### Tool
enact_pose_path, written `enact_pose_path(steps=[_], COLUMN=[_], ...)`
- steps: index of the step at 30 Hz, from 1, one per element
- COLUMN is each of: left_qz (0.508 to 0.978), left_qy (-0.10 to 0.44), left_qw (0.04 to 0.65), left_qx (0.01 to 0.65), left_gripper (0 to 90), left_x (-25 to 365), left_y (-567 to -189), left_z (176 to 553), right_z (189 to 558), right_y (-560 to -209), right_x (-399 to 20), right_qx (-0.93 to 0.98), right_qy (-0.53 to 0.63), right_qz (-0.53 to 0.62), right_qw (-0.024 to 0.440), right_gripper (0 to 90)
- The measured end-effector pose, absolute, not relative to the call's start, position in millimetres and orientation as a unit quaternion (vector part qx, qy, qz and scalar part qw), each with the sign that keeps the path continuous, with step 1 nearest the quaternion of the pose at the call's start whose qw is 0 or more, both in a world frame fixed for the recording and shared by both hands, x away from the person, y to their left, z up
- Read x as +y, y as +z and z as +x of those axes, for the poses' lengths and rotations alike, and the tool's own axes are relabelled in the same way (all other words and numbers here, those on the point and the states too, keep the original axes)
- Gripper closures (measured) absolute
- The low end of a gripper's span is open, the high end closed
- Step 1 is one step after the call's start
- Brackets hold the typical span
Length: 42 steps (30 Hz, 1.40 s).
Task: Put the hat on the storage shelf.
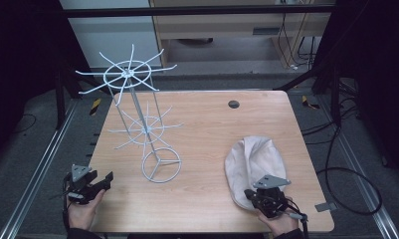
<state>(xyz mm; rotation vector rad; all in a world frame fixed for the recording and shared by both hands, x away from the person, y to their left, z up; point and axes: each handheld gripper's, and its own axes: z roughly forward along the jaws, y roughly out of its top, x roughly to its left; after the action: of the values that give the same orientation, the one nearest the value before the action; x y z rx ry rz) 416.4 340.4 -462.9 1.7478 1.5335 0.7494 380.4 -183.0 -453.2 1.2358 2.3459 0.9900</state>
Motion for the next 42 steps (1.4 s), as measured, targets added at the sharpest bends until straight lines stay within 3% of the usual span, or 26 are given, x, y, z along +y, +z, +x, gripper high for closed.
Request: enact_pose_path(steps=[16, 30, 42], left_qz=[0.675, 0.678, 0.683], left_qy=[0.286, 0.283, 0.277], left_qw=[0.339, 0.337, 0.339], left_qx=[0.59, 0.589, 0.585], left_gripper=[39.4, 39.3, 38.5], left_x=[340.0, 338.6, 336.5], left_y=[-464.1, -465.5, -466.3], left_z=[417.7, 419.3, 421.1], right_z=[382.0, 384.9, 381.5], right_y=[-454.0, -453.2, -427.6], right_x=[-230.4, -247.7, -238.7], right_qx=[0.786, 0.77, 0.765], right_qy=[0.338, 0.332, 0.361], right_qz=[0.48, 0.502, 0.484], right_qw=[0.191, 0.212, 0.224], right_gripper=[89.6, 88.0, 73.2])
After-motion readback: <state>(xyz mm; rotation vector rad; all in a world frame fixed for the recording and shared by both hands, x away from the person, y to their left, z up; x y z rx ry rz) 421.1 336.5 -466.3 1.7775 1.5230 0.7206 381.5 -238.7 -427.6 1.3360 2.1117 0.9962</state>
